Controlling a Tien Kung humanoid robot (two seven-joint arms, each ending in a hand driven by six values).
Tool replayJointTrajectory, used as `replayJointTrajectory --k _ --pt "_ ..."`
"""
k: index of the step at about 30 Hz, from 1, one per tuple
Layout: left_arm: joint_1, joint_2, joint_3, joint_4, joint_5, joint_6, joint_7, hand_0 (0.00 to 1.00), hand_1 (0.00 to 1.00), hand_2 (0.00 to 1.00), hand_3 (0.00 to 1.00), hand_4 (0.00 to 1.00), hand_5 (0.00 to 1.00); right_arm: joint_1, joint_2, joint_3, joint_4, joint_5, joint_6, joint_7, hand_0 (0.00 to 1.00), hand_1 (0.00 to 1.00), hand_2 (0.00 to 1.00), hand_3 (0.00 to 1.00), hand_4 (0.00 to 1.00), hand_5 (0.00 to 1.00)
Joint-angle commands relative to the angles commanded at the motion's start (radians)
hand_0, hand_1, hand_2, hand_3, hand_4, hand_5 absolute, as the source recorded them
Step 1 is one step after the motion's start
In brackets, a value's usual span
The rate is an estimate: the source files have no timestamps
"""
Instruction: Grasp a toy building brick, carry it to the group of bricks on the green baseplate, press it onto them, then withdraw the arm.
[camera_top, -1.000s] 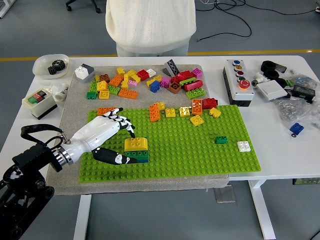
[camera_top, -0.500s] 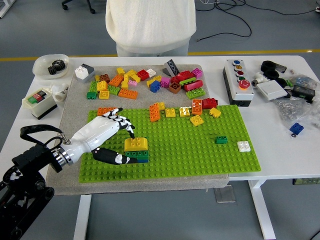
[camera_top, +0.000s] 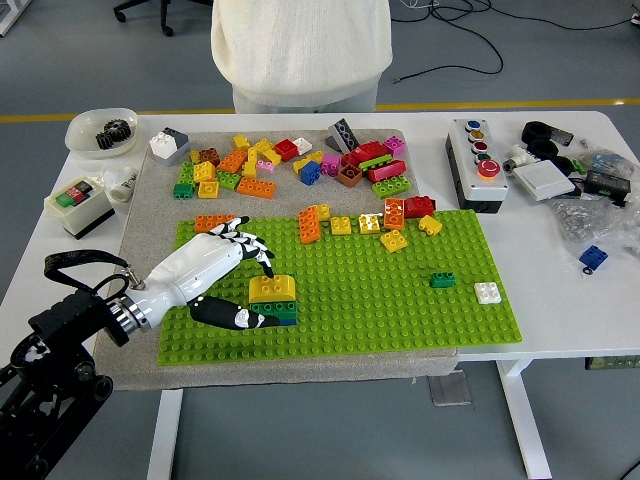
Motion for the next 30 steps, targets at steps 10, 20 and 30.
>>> replayJointTrajectory --k 10,20,30 --pt "0.004 -0.007 0.004 0.007 0.002 0.001 0.004 0.998 0.837 0.754 0.549 0.998 0.619 0.0 -0.001 0.0 0.0 0.0 -0.001 0.001 0.748 0.644 0.715 0.623 0.888 0.489" --pt "0.002 -0.013 0.011 0.021 0.001 0.003 0.005 0.998 0.838 0.753 0.549 0.998 0.622 0.0 0.0 -0.001 0.0 0.0 -0.001 0.001 0.748 0.644 0.716 0.623 0.888 0.488" --pt "0.006 -0.015 0.012 0.029 0.002 0.004 0.006 0.998 0.836 0.751 0.548 0.998 0.616 -0.001 0.0 -0.003 0.0 0.0 0.0 0.002 0.748 0.643 0.716 0.622 0.889 0.489"
